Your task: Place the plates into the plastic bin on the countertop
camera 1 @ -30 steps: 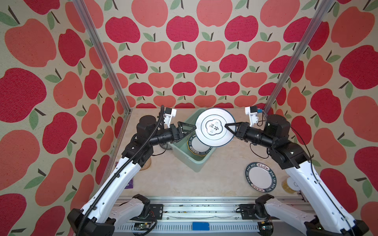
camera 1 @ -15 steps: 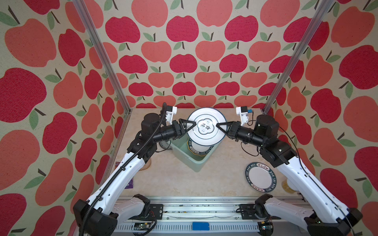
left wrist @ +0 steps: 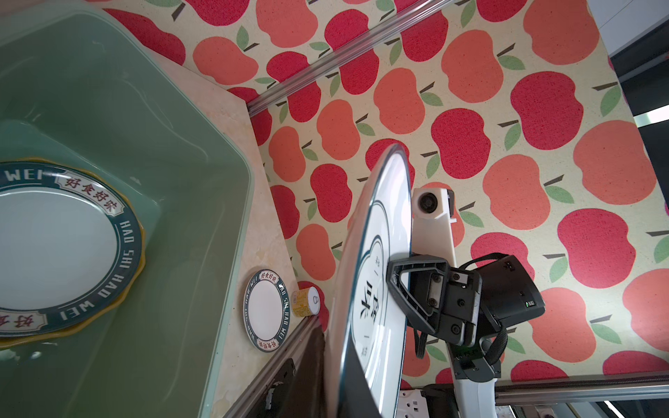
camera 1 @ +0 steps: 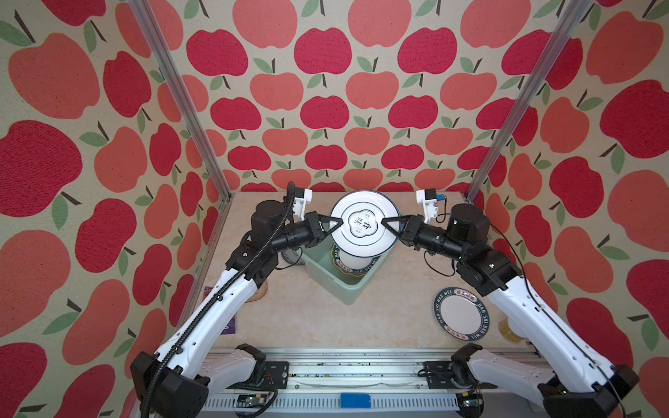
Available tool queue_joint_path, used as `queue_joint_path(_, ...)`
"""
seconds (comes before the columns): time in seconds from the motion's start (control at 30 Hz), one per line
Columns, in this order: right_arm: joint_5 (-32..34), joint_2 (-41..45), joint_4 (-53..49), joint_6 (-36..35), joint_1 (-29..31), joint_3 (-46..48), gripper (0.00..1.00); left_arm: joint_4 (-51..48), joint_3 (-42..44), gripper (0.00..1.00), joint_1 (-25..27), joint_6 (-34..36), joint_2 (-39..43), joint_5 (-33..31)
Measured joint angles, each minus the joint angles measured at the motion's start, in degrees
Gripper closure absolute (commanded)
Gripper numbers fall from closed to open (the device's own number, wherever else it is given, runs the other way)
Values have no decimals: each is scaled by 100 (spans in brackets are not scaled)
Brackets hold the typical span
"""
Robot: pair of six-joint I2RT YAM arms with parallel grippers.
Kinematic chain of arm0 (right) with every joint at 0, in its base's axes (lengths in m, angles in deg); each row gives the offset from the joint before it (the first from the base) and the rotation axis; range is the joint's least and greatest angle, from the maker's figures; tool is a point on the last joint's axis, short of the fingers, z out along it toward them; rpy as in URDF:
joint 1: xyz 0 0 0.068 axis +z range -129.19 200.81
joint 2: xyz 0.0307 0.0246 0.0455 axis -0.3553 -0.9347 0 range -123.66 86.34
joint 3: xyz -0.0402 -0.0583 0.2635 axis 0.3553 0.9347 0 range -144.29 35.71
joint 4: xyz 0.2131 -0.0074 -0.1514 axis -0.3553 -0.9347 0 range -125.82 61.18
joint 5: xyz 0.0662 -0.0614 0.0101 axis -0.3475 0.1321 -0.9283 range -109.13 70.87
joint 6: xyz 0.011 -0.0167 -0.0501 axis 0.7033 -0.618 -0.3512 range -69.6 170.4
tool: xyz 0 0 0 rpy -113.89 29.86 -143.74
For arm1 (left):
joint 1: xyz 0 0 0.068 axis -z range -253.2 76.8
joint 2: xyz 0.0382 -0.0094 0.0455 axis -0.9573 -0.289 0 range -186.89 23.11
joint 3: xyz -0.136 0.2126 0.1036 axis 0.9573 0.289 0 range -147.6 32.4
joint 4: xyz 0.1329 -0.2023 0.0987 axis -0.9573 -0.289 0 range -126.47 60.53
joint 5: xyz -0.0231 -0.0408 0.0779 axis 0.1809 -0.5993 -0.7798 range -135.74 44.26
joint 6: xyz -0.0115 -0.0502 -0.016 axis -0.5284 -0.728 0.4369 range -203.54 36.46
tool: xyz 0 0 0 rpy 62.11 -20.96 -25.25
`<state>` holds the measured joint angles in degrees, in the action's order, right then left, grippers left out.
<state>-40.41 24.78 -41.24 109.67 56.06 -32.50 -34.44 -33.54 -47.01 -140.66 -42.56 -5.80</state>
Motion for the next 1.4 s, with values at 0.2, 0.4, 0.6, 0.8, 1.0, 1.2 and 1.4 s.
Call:
queue_joint_path(0.2, 125, -61, -11, -44, -15, 0, 56, -195, -2, 100, 0, 11, -35, -76)
queue_joint_path(0.4, 356, -46, -225, -129, -275, 0, 40, -643, -9, 100, -50, 181, -74, -393)
queue_joint_path(0.6, 625, 114, -721, -133, -754, -26, 39, -1414, -264, 100, -111, 424, -76, -1187)
queue_joint_path(0.8, 719, 87, -1193, -221, -944, -367, 39, -2079, -546, 100, 173, 448, -61, -2522)
queue_joint_path(1.0, 728, 90, -1298, -216, -1058, -396, 39, -2804, -590, 100, 1003, -313, -164, -3888)
queue_joint_path(1.2, 601, 39, -1252, -190, -1329, -396, 39, -3213, -809, 100, 1751, -1189, -603, -5329)
queue_joint_path(1.4, 330, -39, -1255, -186, -1543, -396, 39, -3322, -1049, 100, 1943, -1902, -1062, -6004)
